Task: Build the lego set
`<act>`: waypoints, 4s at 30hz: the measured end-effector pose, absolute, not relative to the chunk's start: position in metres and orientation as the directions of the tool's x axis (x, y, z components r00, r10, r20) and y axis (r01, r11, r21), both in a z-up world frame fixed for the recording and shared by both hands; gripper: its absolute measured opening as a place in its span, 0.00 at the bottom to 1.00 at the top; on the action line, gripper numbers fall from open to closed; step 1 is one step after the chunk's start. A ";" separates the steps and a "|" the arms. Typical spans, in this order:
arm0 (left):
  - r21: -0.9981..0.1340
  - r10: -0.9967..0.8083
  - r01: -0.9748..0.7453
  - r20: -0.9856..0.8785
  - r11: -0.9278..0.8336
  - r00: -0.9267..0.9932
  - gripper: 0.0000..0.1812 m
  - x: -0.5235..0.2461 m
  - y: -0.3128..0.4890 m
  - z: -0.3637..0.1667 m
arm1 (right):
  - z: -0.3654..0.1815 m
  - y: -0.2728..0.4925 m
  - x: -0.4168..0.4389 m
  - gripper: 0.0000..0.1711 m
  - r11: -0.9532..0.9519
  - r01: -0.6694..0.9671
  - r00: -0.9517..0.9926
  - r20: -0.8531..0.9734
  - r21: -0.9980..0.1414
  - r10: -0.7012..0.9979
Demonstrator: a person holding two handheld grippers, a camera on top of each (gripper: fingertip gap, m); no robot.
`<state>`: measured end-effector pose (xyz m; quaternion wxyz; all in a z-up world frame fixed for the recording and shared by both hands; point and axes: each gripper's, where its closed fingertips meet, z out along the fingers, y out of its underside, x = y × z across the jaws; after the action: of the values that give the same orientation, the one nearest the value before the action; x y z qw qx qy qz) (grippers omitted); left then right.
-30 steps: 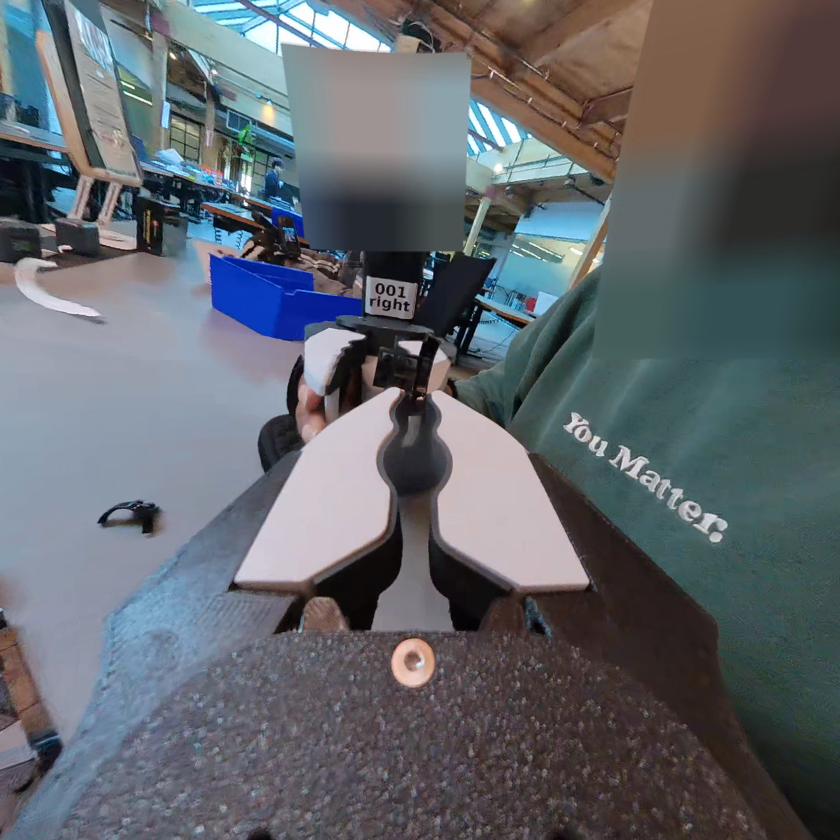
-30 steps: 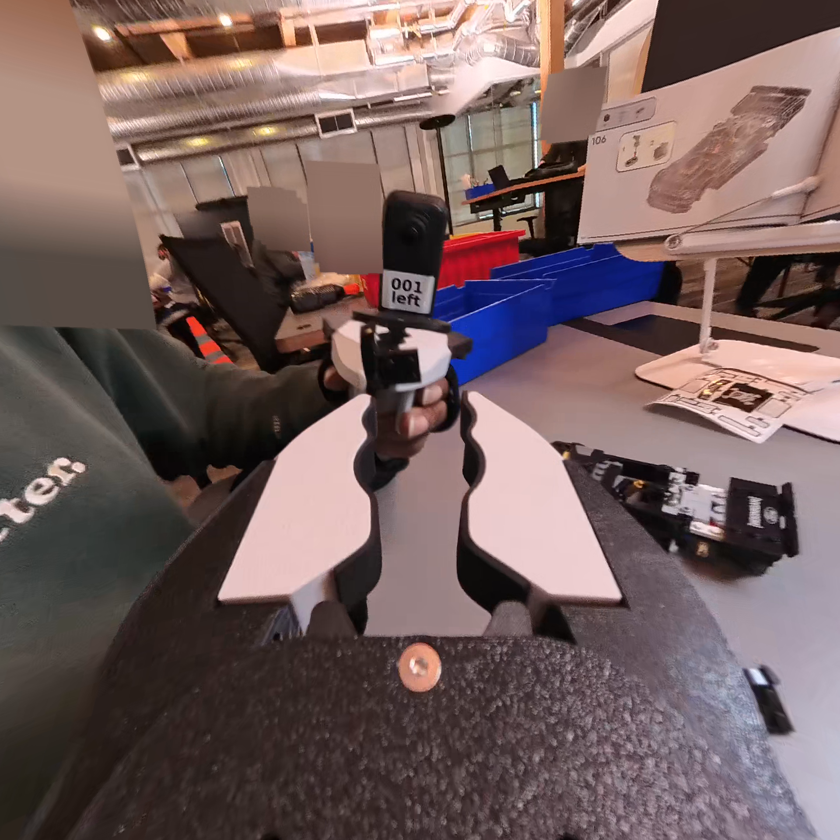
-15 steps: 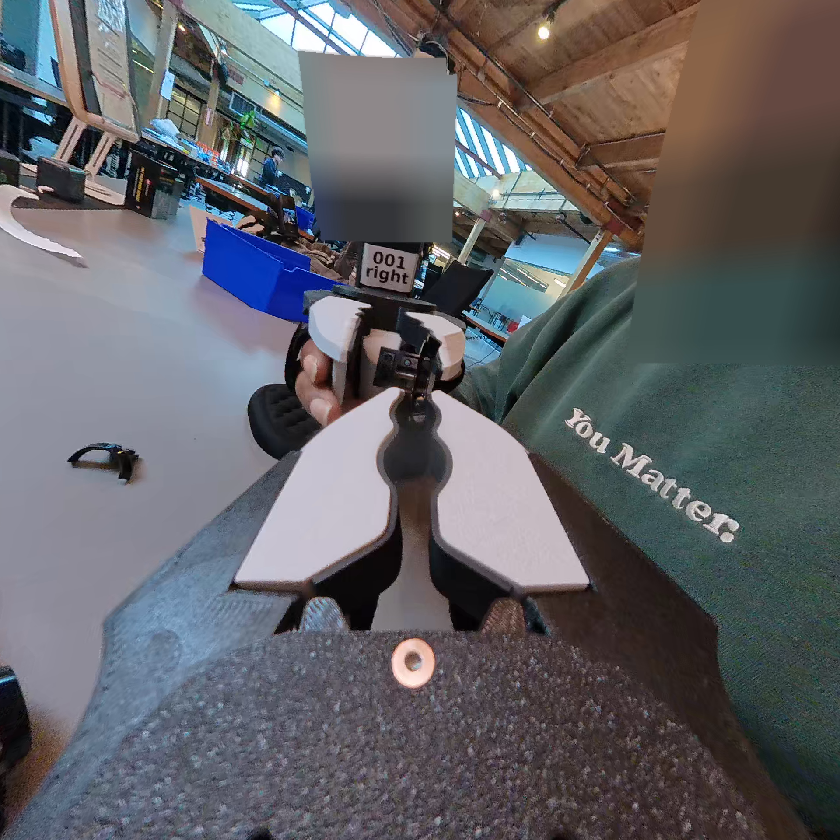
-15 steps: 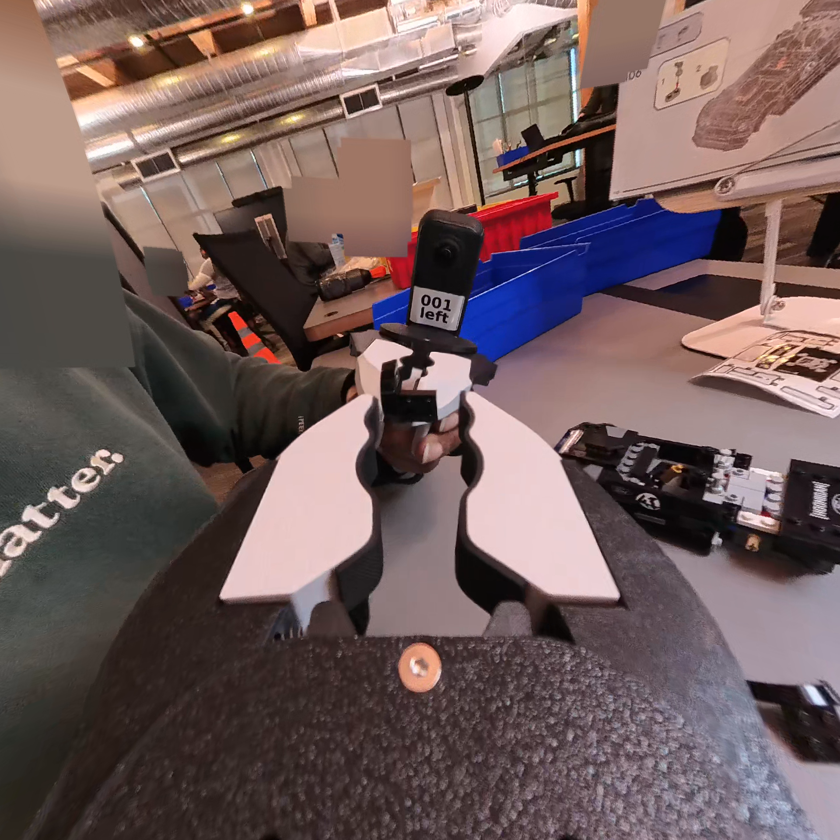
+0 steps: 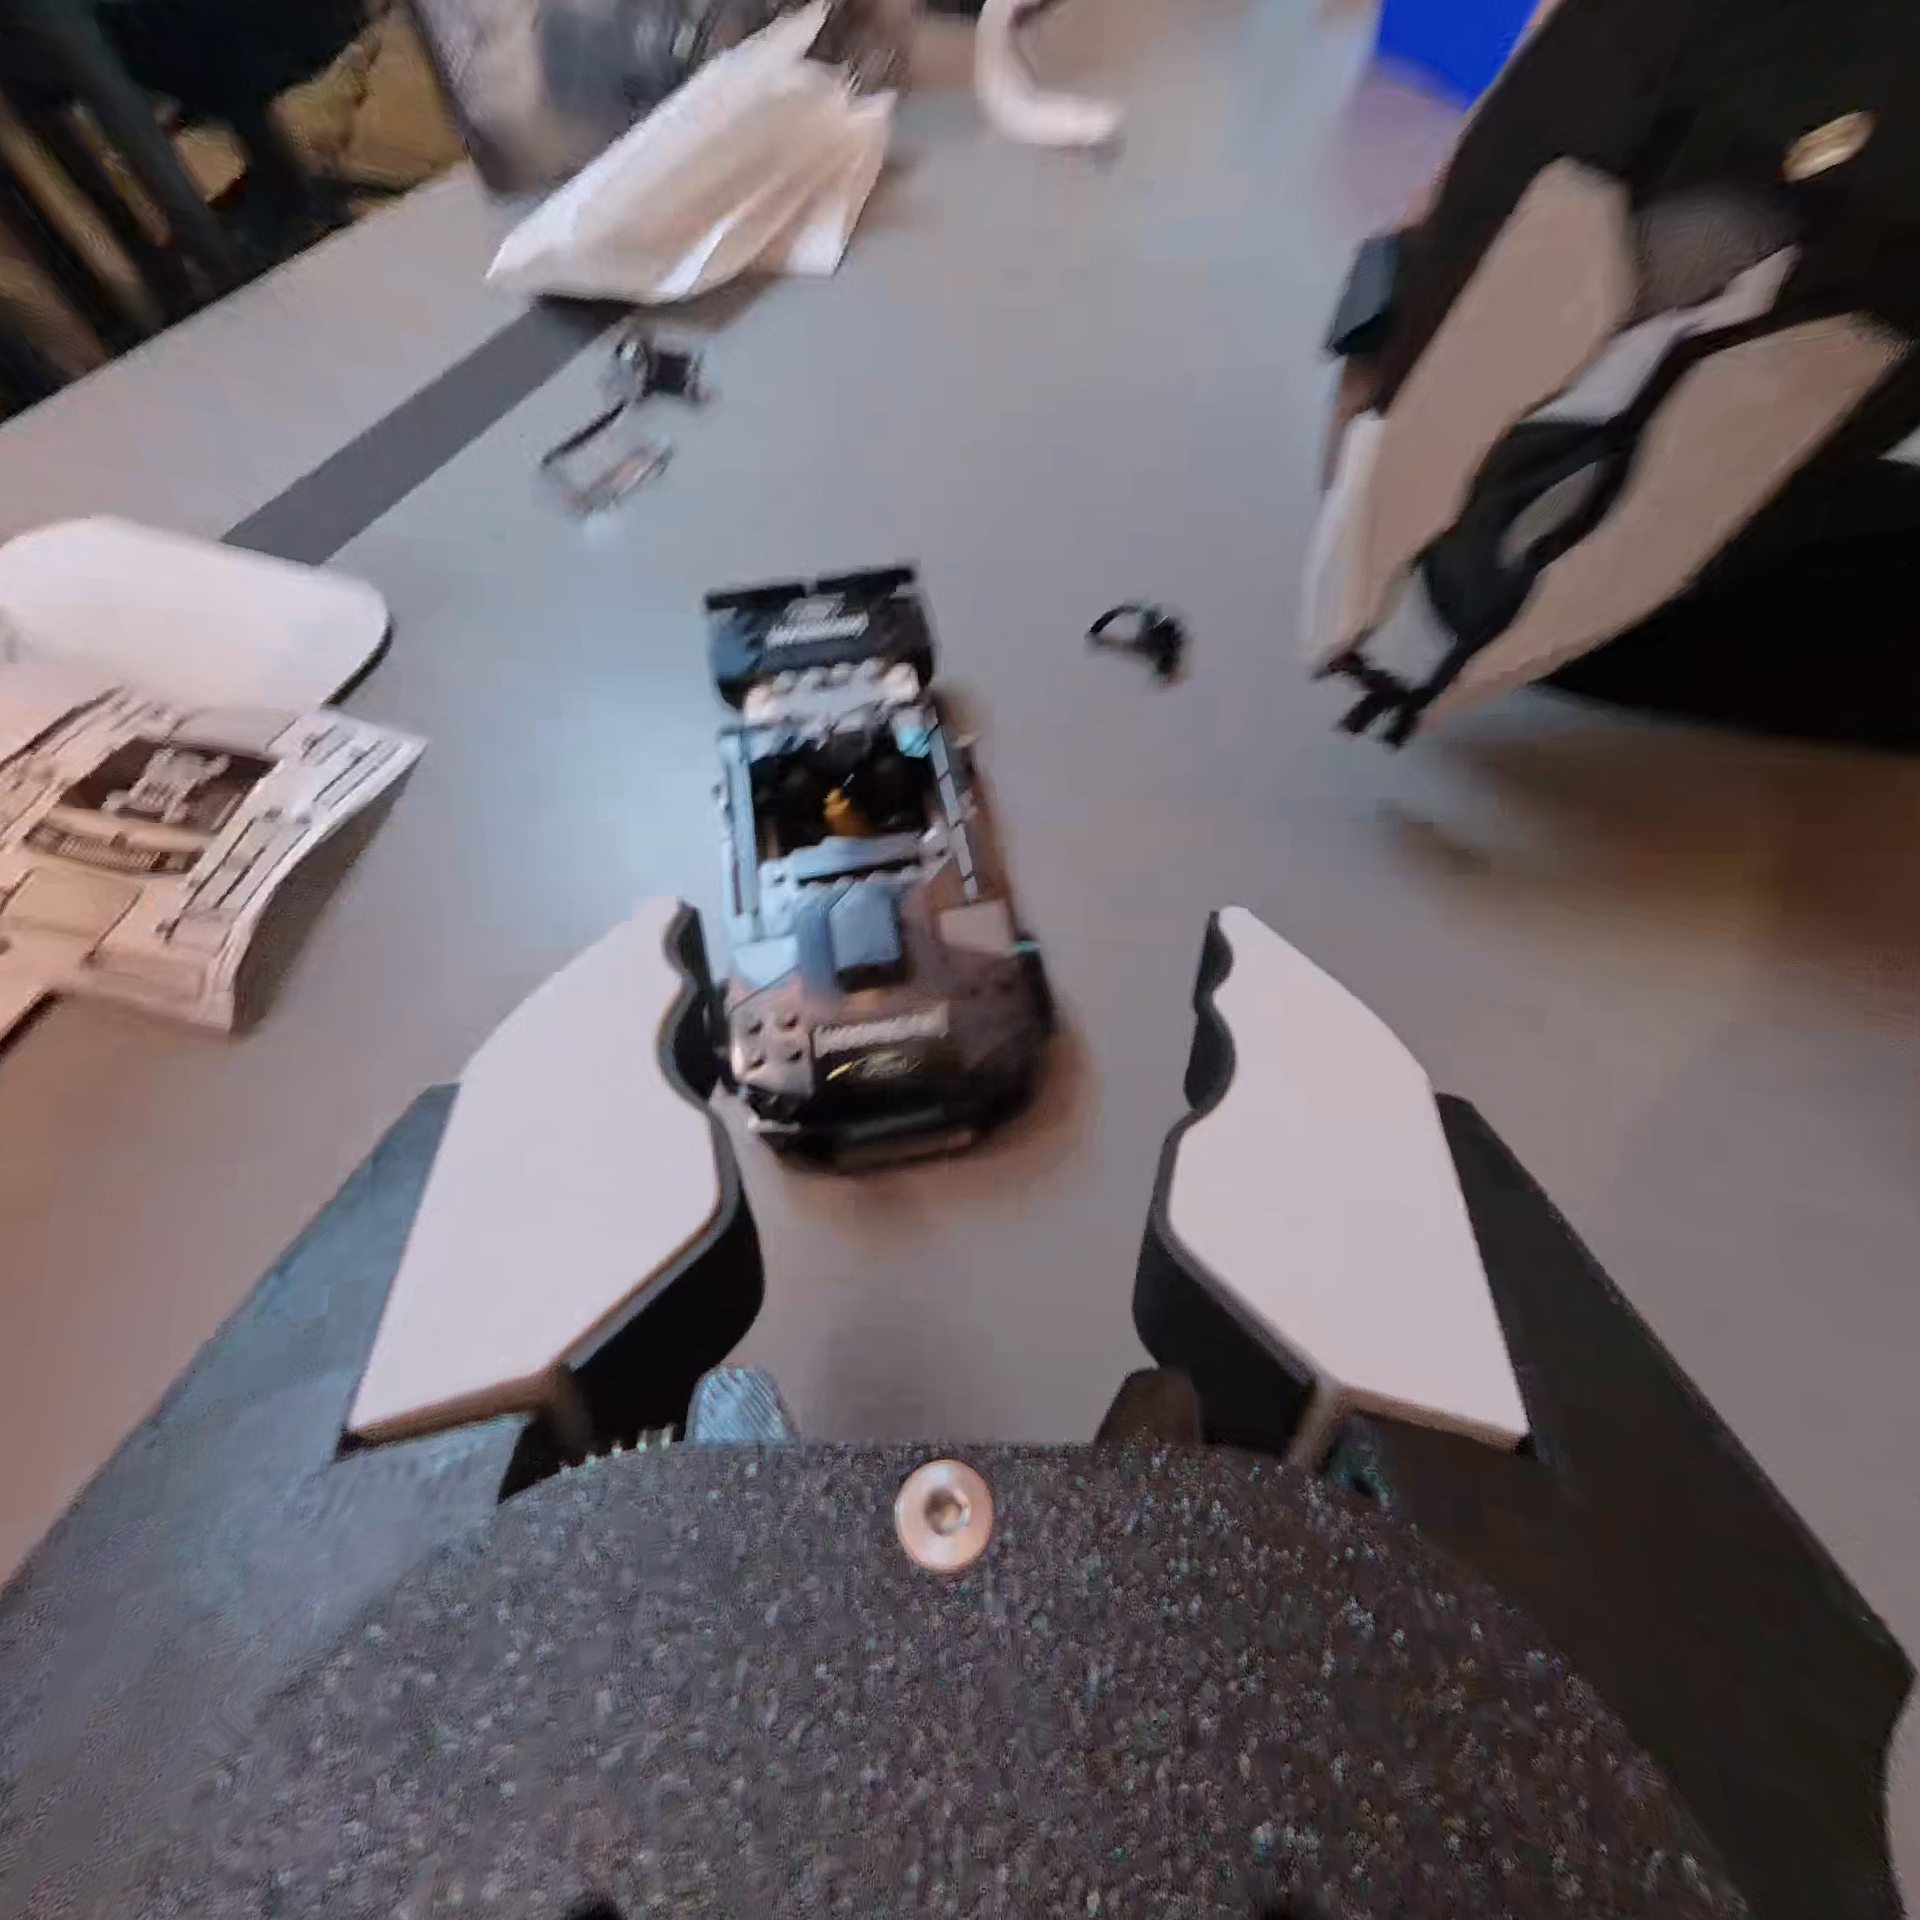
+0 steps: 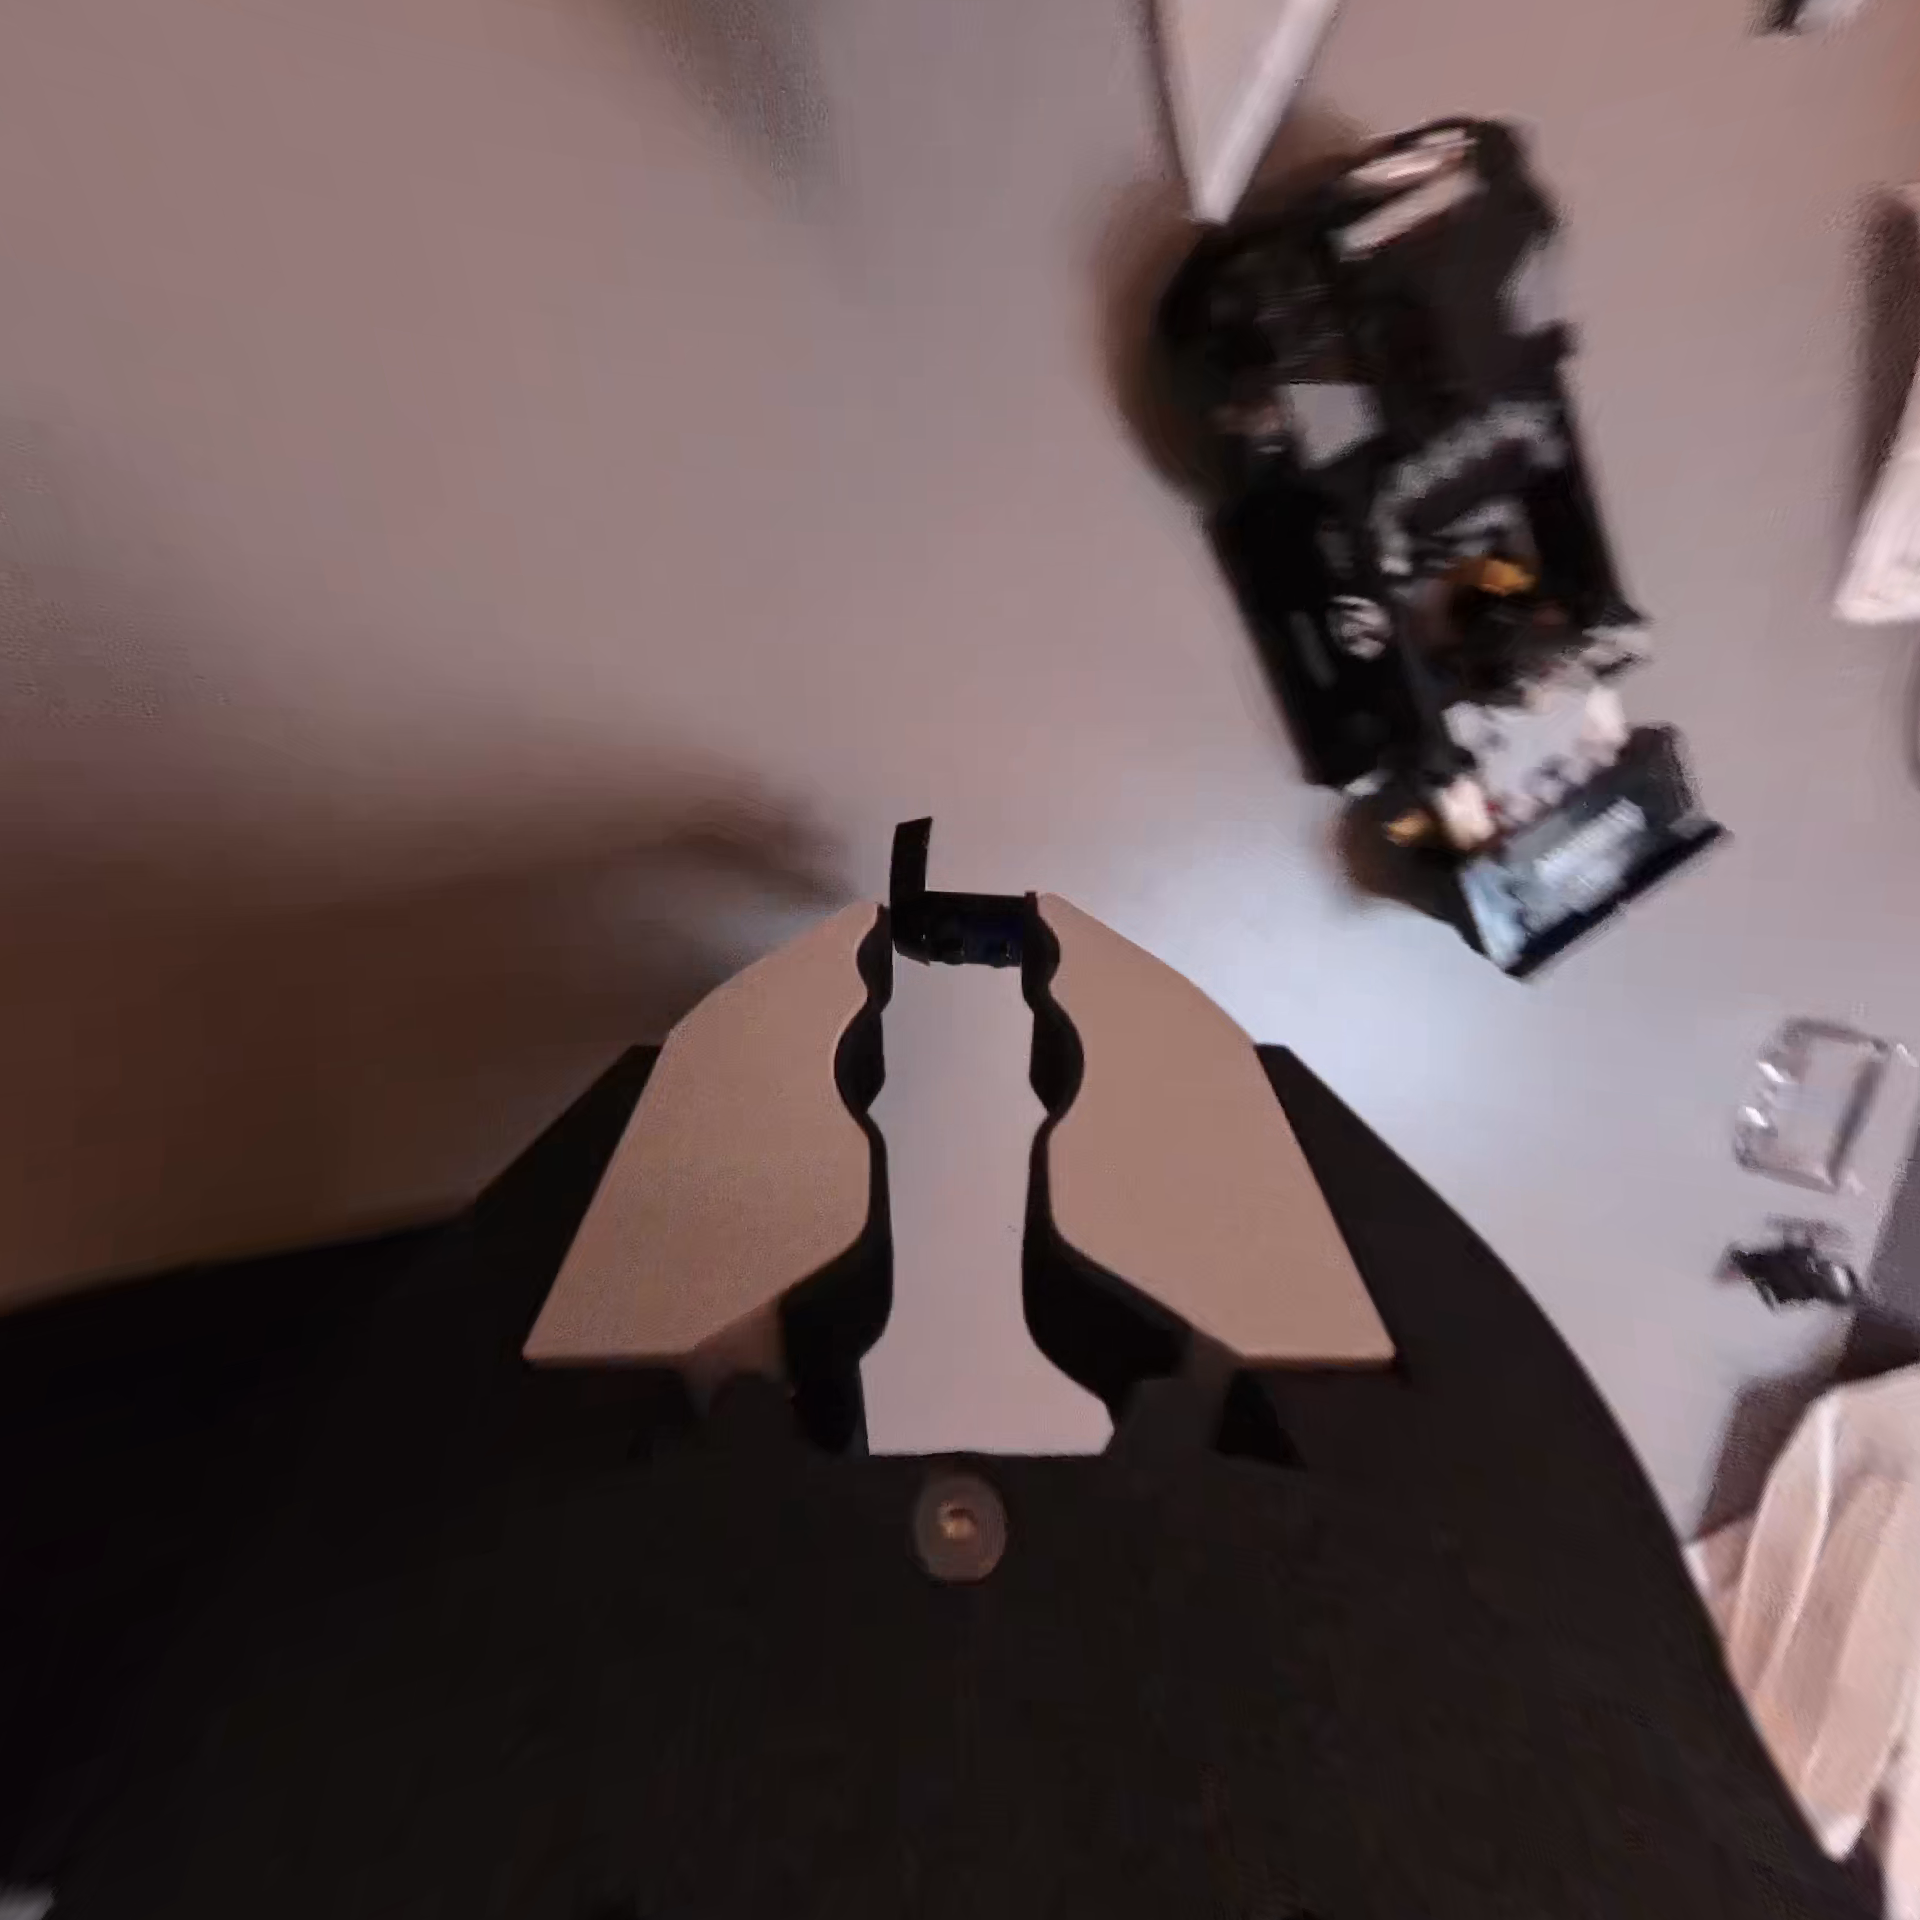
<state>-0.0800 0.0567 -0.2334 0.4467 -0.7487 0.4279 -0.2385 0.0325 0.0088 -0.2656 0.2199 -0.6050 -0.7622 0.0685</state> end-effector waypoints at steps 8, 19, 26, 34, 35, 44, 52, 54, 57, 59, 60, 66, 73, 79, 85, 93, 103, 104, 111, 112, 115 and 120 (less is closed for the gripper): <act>-0.761 -0.809 -0.529 -0.009 -0.375 0.587 0.58 -0.089 0.066 -0.286 | -0.287 0.008 0.014 0.19 0.322 0.887 -0.275 0.181 -0.332 0.944; -0.730 -0.822 -0.575 -0.032 -0.370 0.569 0.47 -0.081 0.052 -0.294 | -0.268 0.027 0.061 0.20 0.001 0.799 0.109 0.147 -0.602 0.983; -0.747 -0.883 -0.590 -0.011 -0.305 0.470 0.43 -0.051 0.026 -0.291 | -0.278 0.008 0.051 0.19 0.010 0.782 0.076 0.111 -0.623 0.991; -0.761 -0.885 -0.586 -0.034 -0.278 0.464 0.39 -0.050 0.024 -0.285 | -0.294 0.004 0.017 0.05 0.038 0.793 0.050 0.126 -0.609 0.991; -0.766 -0.891 -0.583 -0.032 -0.270 0.453 0.36 -0.050 0.022 -0.283 | -0.293 0.005 0.014 0.04 0.051 0.791 0.046 0.143 -0.609 0.989; -0.851 -0.824 -0.454 -0.046 -0.263 0.564 0.25 -0.091 0.050 -0.241 | -0.269 0.019 -0.063 0.04 0.041 0.735 0.149 0.220 -0.677 0.964; -0.870 -0.684 -0.371 -0.055 -0.324 0.728 0.26 -0.140 0.078 -0.240 | -0.251 0.047 -0.095 0.14 -0.058 0.706 0.304 0.227 -0.705 0.925; -0.868 -0.692 -0.377 -0.055 -0.323 0.719 0.26 -0.137 0.077 -0.243 | -0.246 0.047 -0.084 0.16 -0.070 0.686 0.306 0.199 -0.724 0.931; -0.866 -0.735 -0.390 -0.040 -0.313 0.677 0.28 -0.123 0.072 -0.247 | -0.235 0.052 -0.048 0.16 -0.079 0.663 0.304 0.171 -0.745 0.937; -0.855 -0.773 -0.415 -0.028 -0.310 0.634 0.30 -0.109 0.068 -0.254 | -0.239 0.056 -0.012 0.17 -0.098 0.683 0.299 0.155 -0.724 0.942; -0.848 -0.788 -0.432 -0.026 -0.309 0.615 0.31 -0.102 0.066 -0.258 | -0.245 0.063 0.010 0.17 -0.121 0.705 0.324 0.166 -0.699 0.931; -0.819 -0.859 -0.508 -0.038 -0.266 0.511 0.34 -0.064 0.057 -0.268 | -0.282 0.073 0.086 0.18 -0.212 0.752 0.378 0.145 -0.625 0.914; -0.781 -0.884 -0.574 -0.065 -0.244 0.464 0.41 -0.043 0.053 -0.279 | -0.294 0.081 0.075 0.18 -0.157 0.773 0.296 0.130 -0.614 0.946; -0.750 -0.901 -0.625 -0.090 -0.219 0.424 0.30 -0.040 0.052 -0.285 | -0.294 0.073 0.066 0.10 -0.033 0.823 0.135 0.139 -0.567 0.981; -0.754 -0.905 -0.616 -0.073 -0.226 0.420 0.31 -0.048 0.045 -0.287 | -0.280 0.015 0.060 0.09 0.290 0.790 -0.279 0.104 -0.541 0.955; -0.777 -0.889 -0.590 -0.090 -0.219 0.448 0.32 -0.049 0.046 -0.282 | -0.270 0.087 0.076 0.12 0.351 0.856 -0.150 0.467 -0.380 0.872; -0.787 -0.895 -0.583 -0.095 -0.201 0.436 0.32 -0.040 0.043 -0.279 | -0.281 0.080 0.073 0.19 -0.285 0.732 0.357 -0.008 -0.619 0.934; -0.788 -0.894 -0.583 -0.096 -0.200 0.437 0.32 -0.040 0.043 -0.279 | -0.283 0.081 0.071 0.19 -0.312 0.719 0.383 -0.022 -0.621 0.924; -0.793 -0.891 -0.575 -0.095 -0.202 0.443 0.31 -0.042 0.043 -0.277 | -0.293 0.086 0.068 0.11 -0.297 0.776 0.380 0.037 -0.557 0.924; -0.793 -0.891 -0.575 -0.095 -0.202 0.444 0.31 -0.042 0.043 -0.277 | -0.292 0.085 0.069 0.10 -0.252 0.799 0.333 0.054 -0.545 0.941; -0.795 -0.891 -0.573 -0.094 -0.201 0.444 0.31 -0.043 0.042 -0.277 | -0.289 0.078 0.073 0.08 0.089 0.868 -0.005 0.171 -0.488 0.985; -0.792 -0.893 -0.578 -0.098 -0.197 0.439 0.31 -0.043 0.042 -0.280 | -0.293 0.082 0.080 0.07 0.562 0.757 -0.485 0.291 -0.332 0.825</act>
<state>-0.0426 0.0422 -0.2795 0.3996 -0.7482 0.4916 -0.1971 0.0802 0.0823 -0.2933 0.2122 -0.4610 -0.8580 0.0795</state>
